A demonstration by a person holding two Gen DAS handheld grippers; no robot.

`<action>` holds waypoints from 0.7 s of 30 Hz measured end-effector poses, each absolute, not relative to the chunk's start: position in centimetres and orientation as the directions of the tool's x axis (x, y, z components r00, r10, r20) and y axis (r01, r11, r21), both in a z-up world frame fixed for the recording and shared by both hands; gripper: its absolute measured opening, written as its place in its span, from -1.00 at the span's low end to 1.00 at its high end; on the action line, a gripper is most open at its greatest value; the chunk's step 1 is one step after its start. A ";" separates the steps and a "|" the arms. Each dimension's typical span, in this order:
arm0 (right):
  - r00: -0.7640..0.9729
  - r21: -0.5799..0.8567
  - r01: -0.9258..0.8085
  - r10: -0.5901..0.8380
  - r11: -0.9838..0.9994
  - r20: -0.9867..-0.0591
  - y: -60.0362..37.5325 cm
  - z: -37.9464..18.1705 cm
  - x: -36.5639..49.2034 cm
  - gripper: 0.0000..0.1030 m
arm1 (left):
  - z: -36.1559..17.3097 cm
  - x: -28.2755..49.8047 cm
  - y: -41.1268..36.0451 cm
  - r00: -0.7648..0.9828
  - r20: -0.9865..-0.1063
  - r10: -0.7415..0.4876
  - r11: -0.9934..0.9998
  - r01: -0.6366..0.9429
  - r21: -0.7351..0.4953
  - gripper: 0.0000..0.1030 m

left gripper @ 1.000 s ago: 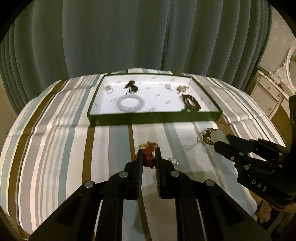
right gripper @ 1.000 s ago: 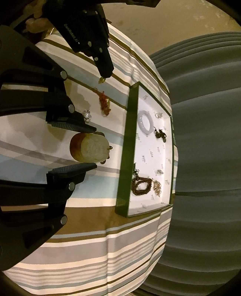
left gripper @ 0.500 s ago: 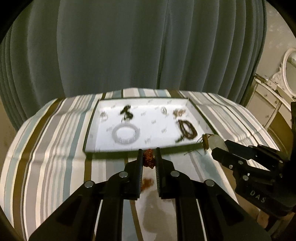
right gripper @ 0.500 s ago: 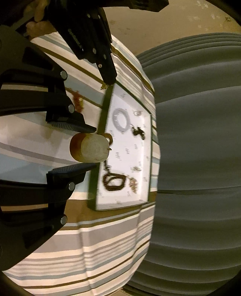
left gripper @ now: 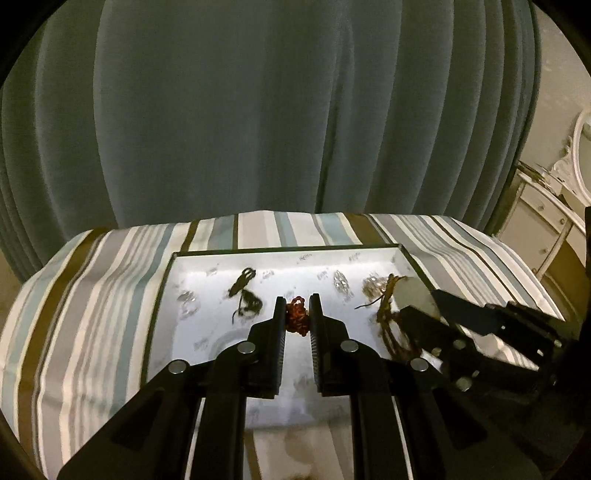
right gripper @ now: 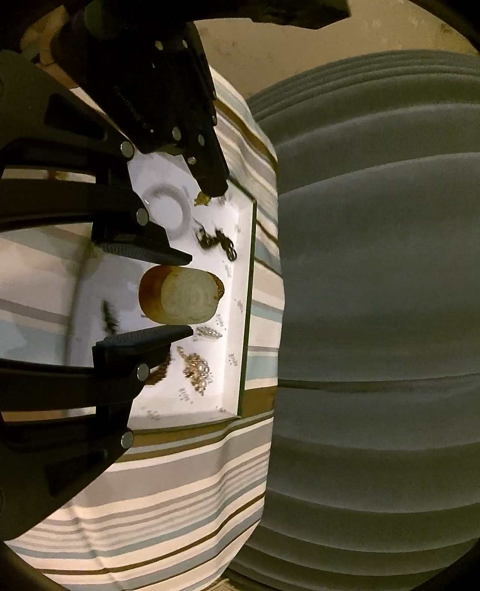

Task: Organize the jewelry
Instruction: 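Carry the jade pendant with the right tool into the box while the left tool carries the red charm there, then open both tools to release the jade pendant and red charm in the box, then withdraw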

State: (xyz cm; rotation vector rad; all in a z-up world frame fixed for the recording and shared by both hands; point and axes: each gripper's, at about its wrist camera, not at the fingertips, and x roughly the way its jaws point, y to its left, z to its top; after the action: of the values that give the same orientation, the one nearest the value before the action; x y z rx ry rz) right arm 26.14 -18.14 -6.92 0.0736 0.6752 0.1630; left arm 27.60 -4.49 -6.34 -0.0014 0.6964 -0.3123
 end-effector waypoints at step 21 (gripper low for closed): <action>0.649 0.103 -0.065 0.120 0.993 -0.752 -18.3 -13.8 34.0 -0.35 | -13.7 36.3 -5.9 0.577 -0.787 -0.217 0.970 0.222 -0.104 -0.61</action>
State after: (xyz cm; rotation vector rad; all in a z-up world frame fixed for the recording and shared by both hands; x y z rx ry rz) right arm 33.98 -18.32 -13.82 0.0683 0.8588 0.1055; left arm 36.29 -5.93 -13.70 0.0057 0.9203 -0.2564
